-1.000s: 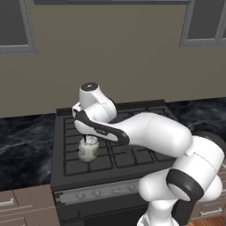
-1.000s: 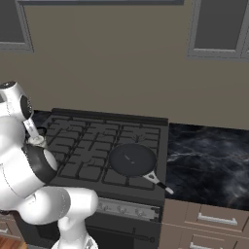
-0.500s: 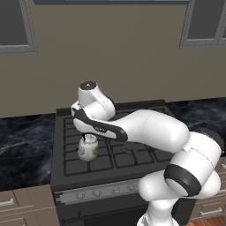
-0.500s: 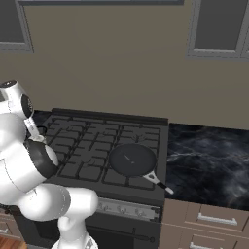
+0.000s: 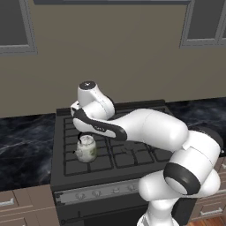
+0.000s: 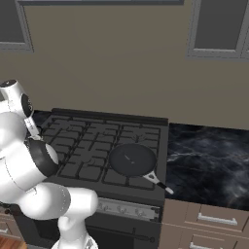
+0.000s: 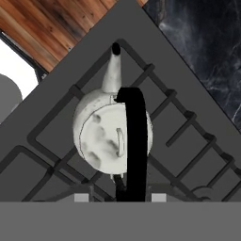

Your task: Pick the kettle from the counter and place it on a stove burner. Then turn the burner on.

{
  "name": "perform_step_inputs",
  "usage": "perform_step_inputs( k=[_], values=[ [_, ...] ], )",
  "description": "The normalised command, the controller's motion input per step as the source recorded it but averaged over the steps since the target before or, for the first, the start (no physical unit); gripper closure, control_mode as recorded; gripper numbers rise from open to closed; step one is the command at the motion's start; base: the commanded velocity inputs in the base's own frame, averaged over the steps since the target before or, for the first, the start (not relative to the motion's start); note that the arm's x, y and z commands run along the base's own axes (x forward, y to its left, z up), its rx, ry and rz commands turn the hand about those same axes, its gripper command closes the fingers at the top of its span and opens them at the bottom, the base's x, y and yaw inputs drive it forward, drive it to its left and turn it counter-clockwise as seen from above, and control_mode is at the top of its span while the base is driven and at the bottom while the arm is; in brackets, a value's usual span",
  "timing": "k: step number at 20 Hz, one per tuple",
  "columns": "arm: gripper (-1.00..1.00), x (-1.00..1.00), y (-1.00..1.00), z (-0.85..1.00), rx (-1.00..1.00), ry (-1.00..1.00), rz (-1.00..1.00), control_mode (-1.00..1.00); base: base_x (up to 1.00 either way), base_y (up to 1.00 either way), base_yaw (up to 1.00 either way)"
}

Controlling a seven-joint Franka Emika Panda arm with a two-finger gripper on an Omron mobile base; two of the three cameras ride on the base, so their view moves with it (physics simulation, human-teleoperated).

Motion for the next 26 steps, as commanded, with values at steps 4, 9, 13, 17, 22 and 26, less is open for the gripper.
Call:
perform_step_inputs(
  k=[4, 9, 13, 17, 22, 26],
  values=[
    [-1.0, 0.0, 0.0, 0.0, 0.0, 0.0, 0.0, -1.0, 0.0, 0.0, 0.0],
    [-1.0, 0.0, 0.0, 0.0, 0.0, 0.0, 0.0, -1.0, 0.0, 0.0, 0.0],
    [-1.0, 0.0, 0.0, 0.02, 0.0, 0.0, 0.0, -1.0, 0.0, 0.0, 0.0],
    [-1.0, 0.0, 0.0, 0.31, 0.0, 0.0, 0.0, -1.0, 0.0, 0.0, 0.0],
    [-1.0, -0.02, 0.0, 0.55, 0.0, -0.02, 0.0, -1.0, 0.0, 0.0, 0.0],
    [-1.0, -0.29, 0.0, 0.47, 0.0, -0.08, 0.05, -1.0, 0.0, 0.0, 0.0]
  ],
)
